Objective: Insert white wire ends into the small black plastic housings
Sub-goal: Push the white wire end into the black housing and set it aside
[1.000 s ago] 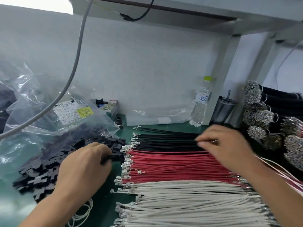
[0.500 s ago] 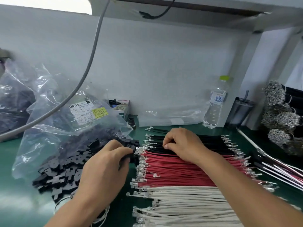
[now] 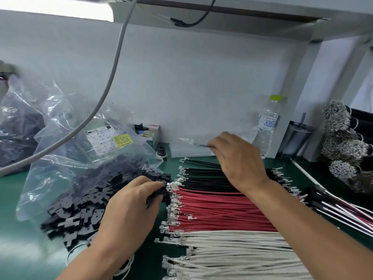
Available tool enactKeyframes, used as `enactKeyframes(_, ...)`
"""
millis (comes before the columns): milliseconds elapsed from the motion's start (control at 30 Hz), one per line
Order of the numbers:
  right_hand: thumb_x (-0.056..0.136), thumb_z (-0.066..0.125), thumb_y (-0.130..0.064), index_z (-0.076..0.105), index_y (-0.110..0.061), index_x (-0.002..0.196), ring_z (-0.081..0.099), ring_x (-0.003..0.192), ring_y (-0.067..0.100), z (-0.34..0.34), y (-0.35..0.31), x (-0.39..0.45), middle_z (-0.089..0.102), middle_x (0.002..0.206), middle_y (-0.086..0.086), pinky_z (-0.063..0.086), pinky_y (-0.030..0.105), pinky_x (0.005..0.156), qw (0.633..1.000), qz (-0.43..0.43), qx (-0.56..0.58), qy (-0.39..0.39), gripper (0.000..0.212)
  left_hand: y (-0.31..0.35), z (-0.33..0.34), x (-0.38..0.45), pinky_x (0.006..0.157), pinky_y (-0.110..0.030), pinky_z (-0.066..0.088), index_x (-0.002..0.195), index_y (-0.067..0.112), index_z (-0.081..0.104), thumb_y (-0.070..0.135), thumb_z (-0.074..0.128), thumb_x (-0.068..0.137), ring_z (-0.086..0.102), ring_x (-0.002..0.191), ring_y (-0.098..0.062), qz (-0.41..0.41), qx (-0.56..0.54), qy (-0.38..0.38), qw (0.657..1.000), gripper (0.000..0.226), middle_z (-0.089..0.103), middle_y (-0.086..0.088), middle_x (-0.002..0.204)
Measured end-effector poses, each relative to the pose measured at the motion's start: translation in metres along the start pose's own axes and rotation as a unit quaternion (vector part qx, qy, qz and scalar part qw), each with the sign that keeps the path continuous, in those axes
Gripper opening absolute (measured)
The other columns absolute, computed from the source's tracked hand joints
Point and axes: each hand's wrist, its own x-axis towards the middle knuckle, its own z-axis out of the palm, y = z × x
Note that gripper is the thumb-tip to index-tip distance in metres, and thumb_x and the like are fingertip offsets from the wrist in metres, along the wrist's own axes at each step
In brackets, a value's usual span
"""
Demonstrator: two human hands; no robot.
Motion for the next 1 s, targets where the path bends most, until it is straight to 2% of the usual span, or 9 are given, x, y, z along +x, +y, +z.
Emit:
enactKeyframes(67,0.097,0.064,-0.020,0.069,-0.019,0.105,0.061,0.080,0.016,-0.012,-0.005,0.015,0.063,0.092,-0.006,0.044,0.028,0.061,0.999,0.013,0.018,0.046,0.010,0.002,0.000,-0.001,0.065,-0.029,0.060,0.107,0.024,0.081,0.013,0.083,0.083,0.065,0.069,-0.005,0.003,-0.005,-0.003,1.000,0.026,0.068,0.021,0.094)
enactKeyframes(167,0.097,0.064,-0.019,0.072,-0.019,0.106,0.061,0.085,0.017,-0.036,-0.009,0.035,0.064,0.094,-0.004,0.050,0.035,0.069,0.987,0.050,0.091,0.126,0.012,0.003,0.001,-0.001,0.066,-0.027,0.059,0.105,0.025,0.081,0.013,0.082,0.085,0.065,0.070,-0.002,0.001,-0.028,-0.001,1.000,0.024,0.067,0.024,0.095)
enactKeyframes(233,0.097,0.065,-0.018,0.072,-0.018,0.105,0.059,0.083,0.017,-0.052,-0.016,0.032,0.062,0.093,-0.003,0.049,0.036,0.068,0.982,0.020,0.097,0.163,0.011,0.003,0.002,0.001,0.068,-0.016,0.055,0.102,0.025,0.082,0.012,0.081,0.084,0.066,0.075,0.000,-0.007,-0.072,0.013,0.997,0.022,0.067,0.026,0.094)
enactKeyframes(333,0.094,0.070,-0.011,0.073,-0.014,0.104,0.055,0.077,0.013,-0.057,-0.038,-0.008,0.059,0.091,-0.003,0.049,0.028,0.064,0.986,-0.053,0.095,0.128,0.011,0.005,0.002,0.001,0.067,-0.012,0.052,0.095,0.032,0.083,0.012,0.083,0.081,0.069,0.081,-0.002,-0.030,-0.179,0.019,0.983,0.024,0.073,0.022,0.089)
enactKeyframes(467,0.090,0.071,-0.004,0.076,-0.010,0.106,0.055,0.075,0.013,-0.039,-0.053,-0.073,0.060,0.089,0.000,0.050,0.030,0.059,0.990,-0.047,0.108,0.075,0.018,0.014,0.004,-0.003,0.075,-0.042,0.062,0.091,0.039,0.083,0.006,0.085,0.079,0.073,0.079,-0.022,-0.071,-0.339,-0.043,0.937,0.035,0.078,0.005,0.090)
enactKeyframes(533,0.089,0.069,-0.007,0.077,-0.009,0.105,0.057,0.076,0.015,-0.034,-0.052,-0.084,0.061,0.089,0.000,0.050,0.030,0.061,0.988,-0.020,0.135,0.073,0.018,0.015,0.006,-0.005,0.076,-0.050,0.062,0.091,0.038,0.083,0.008,0.085,0.078,0.073,0.082,-0.028,-0.076,-0.363,-0.065,0.926,0.033,0.079,0.000,0.092)
enactKeyframes(667,0.089,0.069,-0.007,0.079,-0.010,0.104,0.055,0.074,0.014,-0.032,-0.052,-0.091,0.061,0.089,0.000,0.047,0.026,0.061,0.986,0.000,0.157,0.051,0.018,0.022,0.005,-0.010,0.072,-0.045,0.063,0.093,0.036,0.083,0.022,0.082,0.075,0.071,0.080,-0.027,-0.068,-0.383,-0.093,0.917,0.022,0.078,0.000,0.094)
enactKeyframes(867,0.088,0.075,-0.010,0.080,-0.014,0.100,0.053,0.072,0.008,-0.030,-0.048,-0.095,0.060,0.087,-0.004,0.042,0.018,0.064,0.980,0.023,0.195,0.040,0.014,0.024,0.006,-0.012,0.069,-0.025,0.059,0.092,0.027,0.084,0.018,0.083,0.073,0.072,0.078,-0.019,-0.088,-0.418,-0.111,0.898,0.021,0.077,-0.004,0.092)
enactKeyframes(1000,0.090,0.070,-0.019,0.080,-0.016,0.098,0.057,0.074,0.008,-0.030,-0.050,-0.095,0.060,0.087,-0.007,0.047,0.021,0.064,0.970,0.029,0.242,0.027,0.013,0.028,0.004,-0.012,0.068,-0.028,0.061,0.089,0.026,0.084,0.013,0.082,0.073,0.071,0.076,-0.021,-0.089,-0.413,-0.118,0.899,0.021,0.076,-0.007,0.090)
